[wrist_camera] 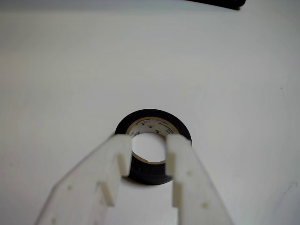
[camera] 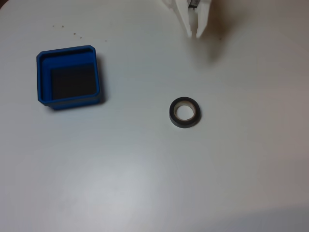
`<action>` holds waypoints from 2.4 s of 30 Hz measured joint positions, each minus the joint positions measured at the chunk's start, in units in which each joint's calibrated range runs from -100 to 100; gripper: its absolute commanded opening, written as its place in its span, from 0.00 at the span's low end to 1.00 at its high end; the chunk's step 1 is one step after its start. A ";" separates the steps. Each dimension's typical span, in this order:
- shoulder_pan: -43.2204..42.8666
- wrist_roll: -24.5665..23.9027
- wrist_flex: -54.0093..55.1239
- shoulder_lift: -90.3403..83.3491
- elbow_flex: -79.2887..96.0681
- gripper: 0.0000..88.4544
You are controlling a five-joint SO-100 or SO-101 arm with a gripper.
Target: Pick the black tape roll and drop it in the blue box
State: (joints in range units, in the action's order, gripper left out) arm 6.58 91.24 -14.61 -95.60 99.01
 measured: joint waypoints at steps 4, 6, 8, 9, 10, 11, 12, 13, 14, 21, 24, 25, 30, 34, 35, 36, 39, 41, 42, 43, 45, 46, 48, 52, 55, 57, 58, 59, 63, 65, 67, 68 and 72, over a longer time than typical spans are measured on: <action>0.00 0.00 0.00 0.00 0.00 0.01; 0.00 0.00 0.00 0.00 0.00 0.01; 0.00 0.00 0.00 0.00 0.00 0.01; 0.00 0.00 0.00 0.00 0.00 0.01; 0.00 0.00 0.00 0.00 0.00 0.01; 0.00 0.00 0.00 0.00 0.00 0.01; 0.00 0.00 0.00 0.00 0.00 0.01; 0.00 0.00 0.00 0.00 0.00 0.01; 0.00 0.00 0.00 0.00 0.00 0.01; 0.00 0.00 0.00 0.00 0.00 0.01; 0.00 0.00 0.00 0.00 0.00 0.01; 0.00 0.00 0.00 0.00 0.00 0.01; 0.00 0.00 0.00 0.00 0.00 0.01; 0.00 0.00 0.00 0.00 0.00 0.01; 0.00 0.00 0.00 0.00 0.00 0.01; 0.00 0.00 0.00 0.00 0.00 0.01; 0.00 0.00 0.00 0.00 0.00 0.01; 0.00 0.00 0.00 0.00 0.00 0.01; 0.00 0.00 0.00 0.00 0.00 0.01; 0.00 0.00 0.00 0.00 0.00 0.01; 0.00 0.00 0.00 0.00 0.00 0.01; 0.00 0.00 0.00 0.00 0.00 0.01; 0.00 0.00 0.00 0.00 0.00 0.01; 0.00 0.00 0.00 1.35 0.00 0.01; 0.00 0.00 0.00 6.35 -0.45 0.01; 0.00 0.00 0.00 10.75 -1.61 0.01; 0.00 0.00 0.00 13.04 -2.33 0.01; 0.00 0.00 0.00 15.41 -3.50 0.01; 0.00 0.00 0.00 26.67 -10.85 0.01; 0.00 0.00 0.00 32.60 -14.89 0.01; 0.00 0.00 0.00 38.19 -18.74 0.01; 0.00 0.00 0.00 40.56 -20.72 0.01; 0.00 0.00 0.00 49.03 -27.89 0.01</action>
State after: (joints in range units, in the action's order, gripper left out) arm 6.58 91.24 -14.61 -46.57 71.12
